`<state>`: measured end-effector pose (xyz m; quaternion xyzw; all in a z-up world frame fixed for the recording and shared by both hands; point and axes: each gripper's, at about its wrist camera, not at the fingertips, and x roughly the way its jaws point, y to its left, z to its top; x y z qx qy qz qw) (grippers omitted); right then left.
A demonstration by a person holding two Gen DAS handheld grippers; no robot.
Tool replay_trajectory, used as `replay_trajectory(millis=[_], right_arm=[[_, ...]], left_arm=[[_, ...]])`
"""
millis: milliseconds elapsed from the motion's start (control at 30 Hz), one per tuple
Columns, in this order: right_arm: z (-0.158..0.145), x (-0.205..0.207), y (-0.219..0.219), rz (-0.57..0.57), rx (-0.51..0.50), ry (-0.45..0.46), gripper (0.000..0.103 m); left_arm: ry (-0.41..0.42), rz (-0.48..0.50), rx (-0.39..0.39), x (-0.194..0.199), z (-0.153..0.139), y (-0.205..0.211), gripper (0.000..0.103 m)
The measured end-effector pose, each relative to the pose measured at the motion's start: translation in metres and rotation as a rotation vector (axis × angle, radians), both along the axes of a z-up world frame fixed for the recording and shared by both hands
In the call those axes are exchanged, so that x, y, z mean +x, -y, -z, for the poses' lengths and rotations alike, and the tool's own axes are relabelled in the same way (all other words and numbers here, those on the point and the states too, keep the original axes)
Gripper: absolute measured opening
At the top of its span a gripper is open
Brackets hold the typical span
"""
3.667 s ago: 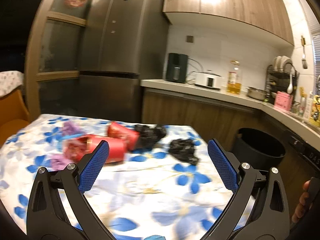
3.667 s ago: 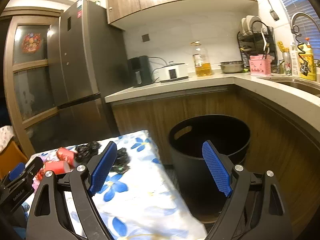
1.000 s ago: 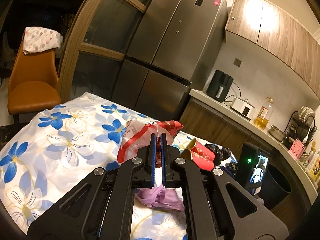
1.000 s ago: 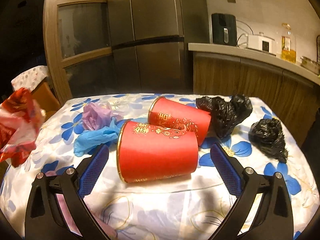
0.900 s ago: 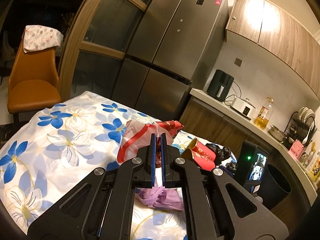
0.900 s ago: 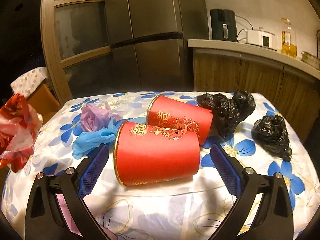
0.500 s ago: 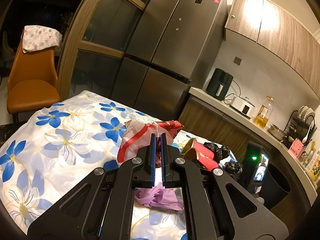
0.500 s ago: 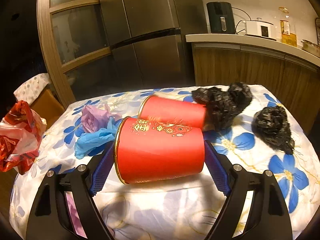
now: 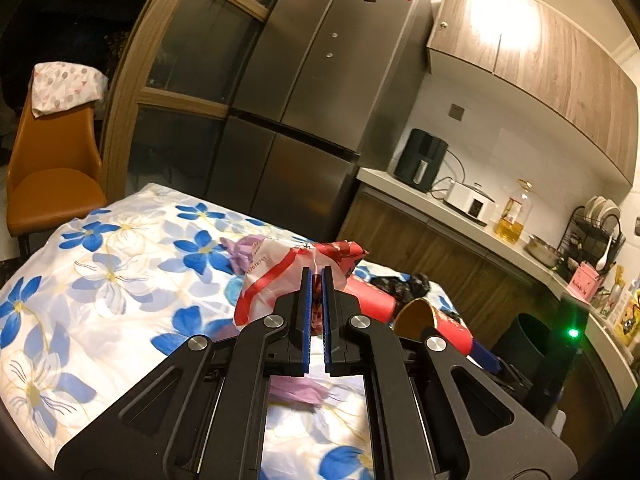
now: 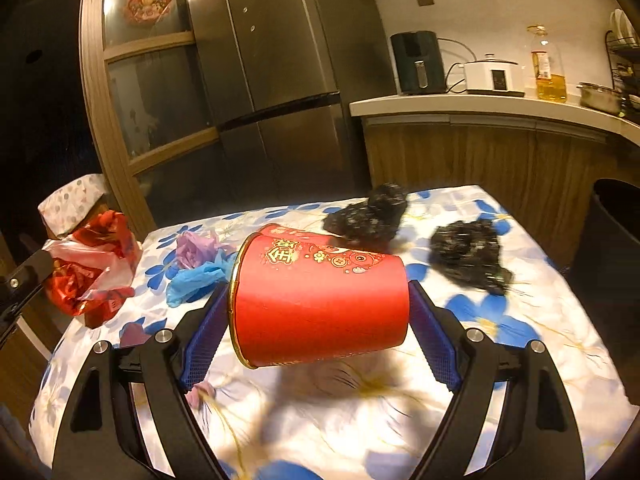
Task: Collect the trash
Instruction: 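Carry the printed bag and red cup over the black bin with both grippers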
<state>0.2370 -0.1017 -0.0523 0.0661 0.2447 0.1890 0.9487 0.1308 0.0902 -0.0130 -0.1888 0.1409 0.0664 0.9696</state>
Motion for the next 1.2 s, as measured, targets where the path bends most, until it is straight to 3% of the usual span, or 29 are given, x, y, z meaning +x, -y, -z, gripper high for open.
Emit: replay_trajectory(millis=[500,1200], right_arm=[[-0.022,-0.031,0.087,0.138,0.016,0.055,0.083],[-0.040,-0.032,0.210,0.373,-0.011,0.126,0.083]], left_arm=[[-0.017,0.132,0.047,0.016,-0.003,0.077,0.003],[-0.007,0.356,0.128,0.073,-0.008,0.204,0.003]])
